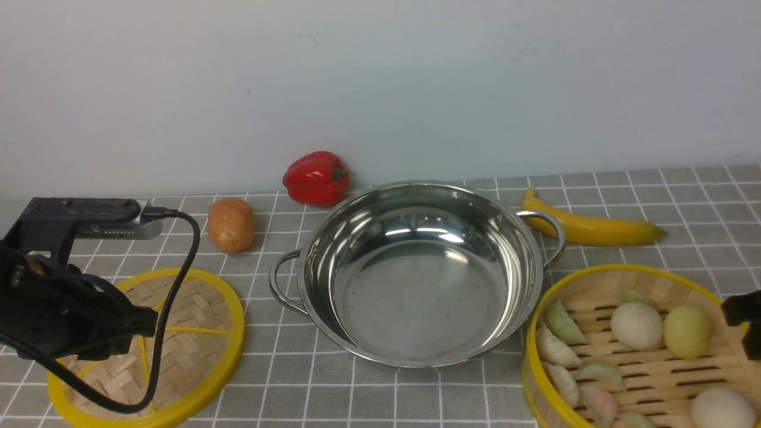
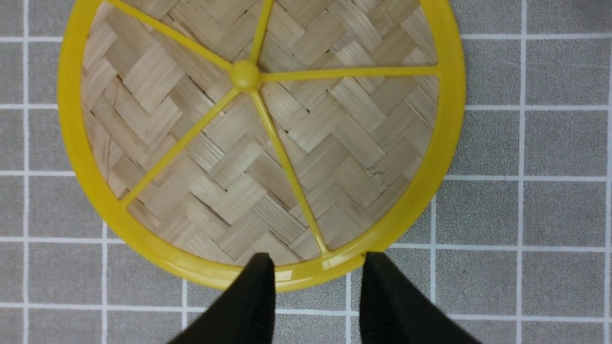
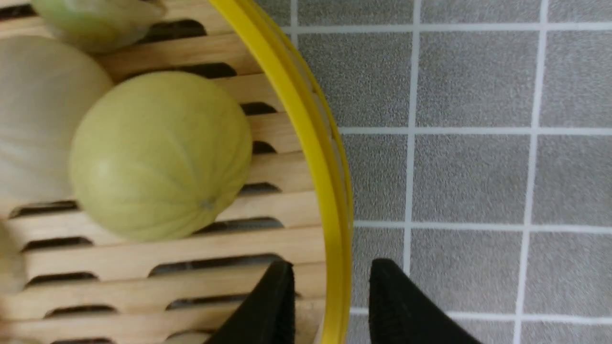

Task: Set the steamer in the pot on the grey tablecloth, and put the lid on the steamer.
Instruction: 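Reach for and grasp the rim of the bamboo steamer holding the buns with the right gripper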

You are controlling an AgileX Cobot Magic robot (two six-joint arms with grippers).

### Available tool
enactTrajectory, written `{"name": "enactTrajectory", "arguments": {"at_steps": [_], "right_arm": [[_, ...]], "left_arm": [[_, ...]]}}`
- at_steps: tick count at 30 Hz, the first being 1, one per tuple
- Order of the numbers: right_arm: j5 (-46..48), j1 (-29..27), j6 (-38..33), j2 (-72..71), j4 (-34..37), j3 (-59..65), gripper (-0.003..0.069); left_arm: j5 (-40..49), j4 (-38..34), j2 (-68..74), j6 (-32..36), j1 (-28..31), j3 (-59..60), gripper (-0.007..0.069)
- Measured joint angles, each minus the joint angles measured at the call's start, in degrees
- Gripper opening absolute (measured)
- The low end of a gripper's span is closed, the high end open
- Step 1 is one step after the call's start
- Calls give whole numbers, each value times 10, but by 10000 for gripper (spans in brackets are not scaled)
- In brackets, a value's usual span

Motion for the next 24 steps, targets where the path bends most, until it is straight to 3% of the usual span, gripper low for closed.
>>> {"name": "enactTrajectory", "arguments": {"at_steps": [4,12,24], "right_arm": [[-6,0,-3,20,-1,0,239],[-7,0,0,32,-6,0,79],[66,0,20,22,-32,0,79]], "left_arm": [[0,0,0,0,0,0,243],[0,0,0,0,0,0,243],[0,0,0,0,0,0,243]]}}
